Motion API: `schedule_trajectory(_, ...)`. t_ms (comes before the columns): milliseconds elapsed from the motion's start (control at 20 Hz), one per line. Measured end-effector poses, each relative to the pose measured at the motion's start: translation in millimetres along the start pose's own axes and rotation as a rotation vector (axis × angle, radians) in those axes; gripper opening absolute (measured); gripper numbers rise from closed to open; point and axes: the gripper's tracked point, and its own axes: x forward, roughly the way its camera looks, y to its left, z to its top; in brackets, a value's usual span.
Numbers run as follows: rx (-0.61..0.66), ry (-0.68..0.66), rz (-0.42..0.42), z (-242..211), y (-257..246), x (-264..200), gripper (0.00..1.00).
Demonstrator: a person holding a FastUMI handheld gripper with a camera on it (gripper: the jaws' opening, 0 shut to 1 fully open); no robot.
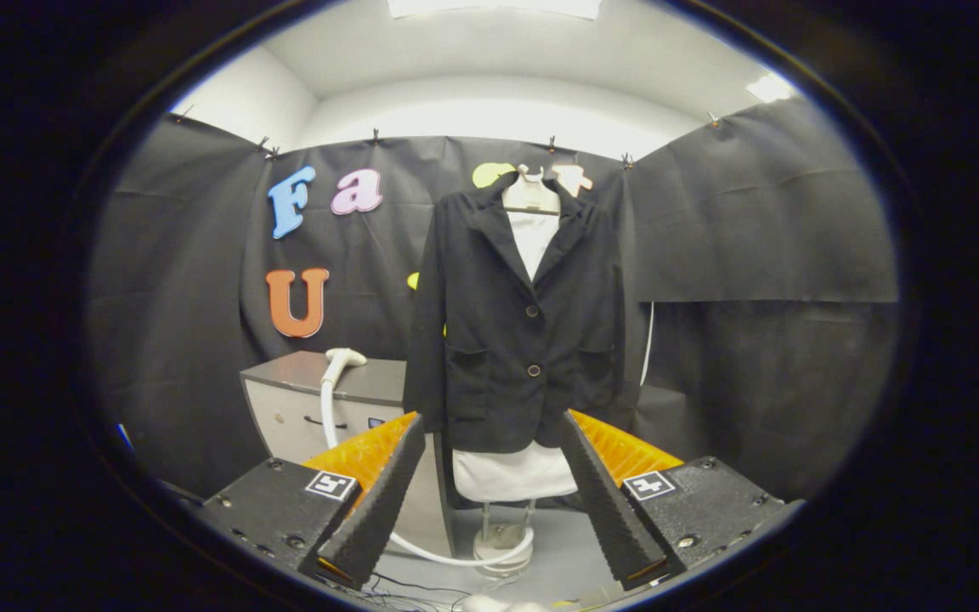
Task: Iron the clothes twice with a garment steamer, once on the left side and once on the right side.
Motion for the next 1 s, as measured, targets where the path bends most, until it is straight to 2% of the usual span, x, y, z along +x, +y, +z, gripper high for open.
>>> schedule_trajectory(500,0.015,0.002,0.001,10.7,16.8,19.9,0.99)
schedule_trajectory(800,0.016,0.009,0.045,21.8,50.0,45.6,0.99)
schedule_trajectory(1000,0.024,0.029,0.089,34.9,84.2,79.8,0.99)
